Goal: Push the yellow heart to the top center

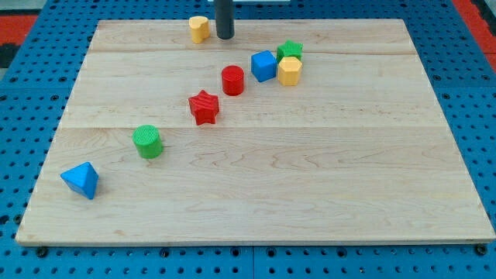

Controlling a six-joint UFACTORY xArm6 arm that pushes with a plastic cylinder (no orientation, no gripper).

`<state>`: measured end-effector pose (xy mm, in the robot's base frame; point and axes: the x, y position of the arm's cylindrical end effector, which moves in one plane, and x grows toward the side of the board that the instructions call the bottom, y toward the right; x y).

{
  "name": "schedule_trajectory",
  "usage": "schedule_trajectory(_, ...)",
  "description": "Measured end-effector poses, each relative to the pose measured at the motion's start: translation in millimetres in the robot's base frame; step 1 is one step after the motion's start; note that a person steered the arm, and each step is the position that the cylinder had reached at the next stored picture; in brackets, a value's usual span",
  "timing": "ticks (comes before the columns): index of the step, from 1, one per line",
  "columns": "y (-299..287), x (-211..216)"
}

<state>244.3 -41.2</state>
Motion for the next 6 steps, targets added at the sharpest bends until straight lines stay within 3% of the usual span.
schedule_trajectory(1,-78,57)
schedule_trajectory(2,-175,17)
schedule_trajectory(3,-135,-14)
schedule_trajectory(4,-97,-14)
schedule_trajectory(6,-132,-27)
